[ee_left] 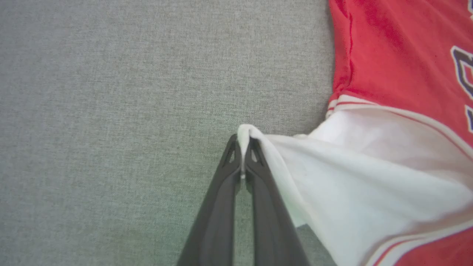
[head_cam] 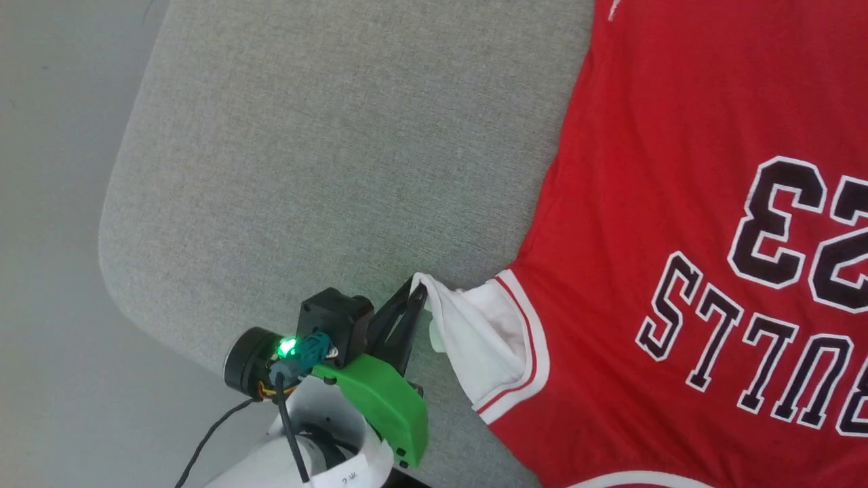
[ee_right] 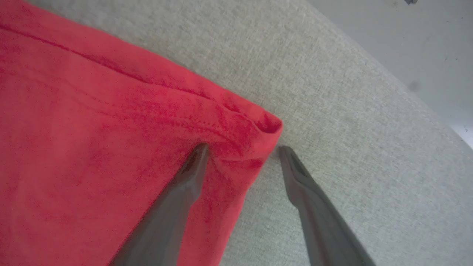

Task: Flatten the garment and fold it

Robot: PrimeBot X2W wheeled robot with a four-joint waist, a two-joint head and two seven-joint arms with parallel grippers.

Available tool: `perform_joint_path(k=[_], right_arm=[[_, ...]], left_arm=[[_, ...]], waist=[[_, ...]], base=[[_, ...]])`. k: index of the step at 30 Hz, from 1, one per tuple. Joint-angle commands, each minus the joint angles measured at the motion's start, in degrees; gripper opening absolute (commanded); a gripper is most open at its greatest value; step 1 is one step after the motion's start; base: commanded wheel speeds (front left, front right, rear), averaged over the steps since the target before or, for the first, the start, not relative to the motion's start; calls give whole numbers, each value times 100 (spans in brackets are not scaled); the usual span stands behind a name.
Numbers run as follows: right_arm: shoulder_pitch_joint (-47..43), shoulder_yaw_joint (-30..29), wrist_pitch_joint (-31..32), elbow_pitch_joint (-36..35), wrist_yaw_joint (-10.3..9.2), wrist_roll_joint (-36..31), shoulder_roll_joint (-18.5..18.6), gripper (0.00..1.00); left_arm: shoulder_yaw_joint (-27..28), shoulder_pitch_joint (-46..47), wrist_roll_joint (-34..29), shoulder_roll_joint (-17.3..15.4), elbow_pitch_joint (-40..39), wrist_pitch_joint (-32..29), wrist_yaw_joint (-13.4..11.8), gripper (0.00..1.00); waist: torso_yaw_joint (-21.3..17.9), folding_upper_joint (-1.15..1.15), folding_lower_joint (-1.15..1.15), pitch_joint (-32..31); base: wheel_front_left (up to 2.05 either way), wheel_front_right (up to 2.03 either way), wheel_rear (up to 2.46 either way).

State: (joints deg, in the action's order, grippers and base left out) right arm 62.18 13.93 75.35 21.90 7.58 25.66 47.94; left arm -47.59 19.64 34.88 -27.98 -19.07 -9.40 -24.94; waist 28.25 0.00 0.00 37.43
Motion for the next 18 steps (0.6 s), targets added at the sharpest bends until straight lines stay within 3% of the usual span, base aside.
perform_joint_path(k=[1, 11, 18], right_arm=[[-451, 130, 182, 209, -9, -18, -82, 0], [-879, -60, 252, -125, -9, -26, -15, 0], [-1398, 118, -166, -8, -9, 174, -69, 0]], left_arm=[[0, 90, 32, 51, 23, 46, 8, 0], [67, 111, 105, 5, 170, 40, 12, 0], [141, 143, 180, -169, 361, -125, 6, 0]], waist=[[42, 0, 0, 41], [-158, 0, 0, -191], [-598, 0, 0, -893]], base=[[0, 0, 0], [0, 0, 0], [0, 0, 0]])
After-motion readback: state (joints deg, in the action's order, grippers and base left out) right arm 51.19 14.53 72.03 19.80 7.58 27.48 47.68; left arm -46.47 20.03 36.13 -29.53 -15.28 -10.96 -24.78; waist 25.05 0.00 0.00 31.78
